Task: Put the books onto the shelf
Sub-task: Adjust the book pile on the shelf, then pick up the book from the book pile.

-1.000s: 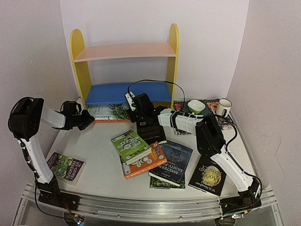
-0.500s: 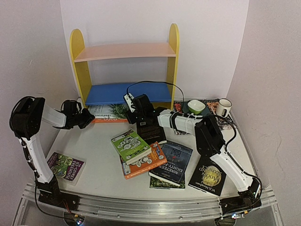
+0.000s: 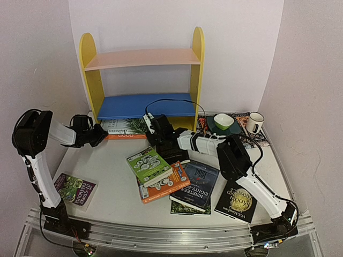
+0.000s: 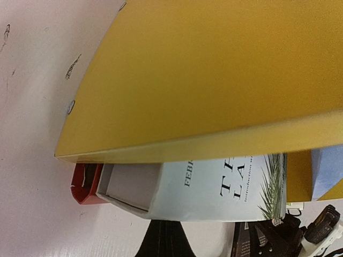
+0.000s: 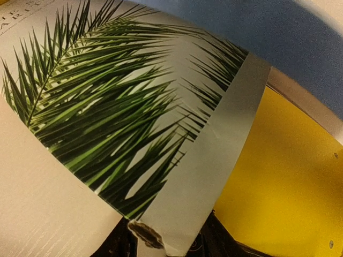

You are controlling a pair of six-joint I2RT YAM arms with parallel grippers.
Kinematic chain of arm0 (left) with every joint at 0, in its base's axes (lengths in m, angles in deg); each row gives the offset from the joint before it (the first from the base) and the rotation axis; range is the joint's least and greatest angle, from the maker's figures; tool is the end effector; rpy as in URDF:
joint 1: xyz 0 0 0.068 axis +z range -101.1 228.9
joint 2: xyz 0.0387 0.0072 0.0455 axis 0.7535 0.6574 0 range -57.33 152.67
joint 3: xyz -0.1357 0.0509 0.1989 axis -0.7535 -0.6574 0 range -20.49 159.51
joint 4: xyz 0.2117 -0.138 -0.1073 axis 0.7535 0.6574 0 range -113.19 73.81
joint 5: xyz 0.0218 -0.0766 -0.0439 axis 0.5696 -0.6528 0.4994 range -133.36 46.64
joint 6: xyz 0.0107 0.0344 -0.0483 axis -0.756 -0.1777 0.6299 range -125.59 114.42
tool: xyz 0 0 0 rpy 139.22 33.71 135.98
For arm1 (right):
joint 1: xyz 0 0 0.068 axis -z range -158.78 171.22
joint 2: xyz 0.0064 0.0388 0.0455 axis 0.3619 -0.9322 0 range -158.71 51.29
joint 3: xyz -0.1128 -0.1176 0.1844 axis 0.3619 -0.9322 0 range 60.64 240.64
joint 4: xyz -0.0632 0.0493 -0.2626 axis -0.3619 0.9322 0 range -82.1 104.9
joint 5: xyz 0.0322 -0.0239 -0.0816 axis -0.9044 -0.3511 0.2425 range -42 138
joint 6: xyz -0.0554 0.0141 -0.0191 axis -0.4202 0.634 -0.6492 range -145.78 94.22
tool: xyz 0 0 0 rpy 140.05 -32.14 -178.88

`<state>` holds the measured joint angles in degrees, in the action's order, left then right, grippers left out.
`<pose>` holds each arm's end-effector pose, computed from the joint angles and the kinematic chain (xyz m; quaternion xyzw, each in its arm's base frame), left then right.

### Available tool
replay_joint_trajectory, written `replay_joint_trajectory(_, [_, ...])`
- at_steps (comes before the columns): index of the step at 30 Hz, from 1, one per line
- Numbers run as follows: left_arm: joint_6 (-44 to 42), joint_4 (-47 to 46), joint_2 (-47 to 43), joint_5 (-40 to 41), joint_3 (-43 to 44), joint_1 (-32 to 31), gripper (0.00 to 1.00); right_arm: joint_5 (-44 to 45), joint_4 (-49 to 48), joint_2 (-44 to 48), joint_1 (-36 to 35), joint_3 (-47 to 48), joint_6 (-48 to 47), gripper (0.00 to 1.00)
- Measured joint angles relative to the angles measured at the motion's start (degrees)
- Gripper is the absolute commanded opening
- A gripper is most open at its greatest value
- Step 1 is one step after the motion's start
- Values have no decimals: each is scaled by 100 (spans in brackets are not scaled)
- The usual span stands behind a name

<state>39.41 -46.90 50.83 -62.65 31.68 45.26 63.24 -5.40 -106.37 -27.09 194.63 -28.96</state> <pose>0.3846 -0.0392 0.0949 -0.2293 0.8363 -0.3297 0.3732 0.4178 0.4514 0.1331 -0.2542 0.7227 0.1494 0.6251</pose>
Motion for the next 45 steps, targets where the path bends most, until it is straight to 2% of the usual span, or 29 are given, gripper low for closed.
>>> replay_joint_trajectory(23, [-7, -142, 264, 52, 149, 76, 0, 68, -197, -61, 0, 214, 125, 38])
replay_joint_trajectory(33, [-15, -142, 264, 44, 149, 85, 0, 13, -319, -59, 0, 55, 129, 63])
replay_joint_trajectory(37, [-61, -146, 190, 42, 66, 94, 7, -125, -450, 68, 2, -568, 122, 70])
replay_joint_trajectory(40, [-168, -142, -101, -17, -232, 109, 14, -258, -603, 533, 11, -1263, 166, 70])
replay_joint_trajectory(42, [-210, -140, -391, -118, -481, 111, 22, -352, -562, 1038, 7, -1899, 258, 70])
replay_joint_trajectory(45, [-243, -149, -809, -446, -793, 114, 41, -431, -544, 1838, 0, -2833, 498, 71])
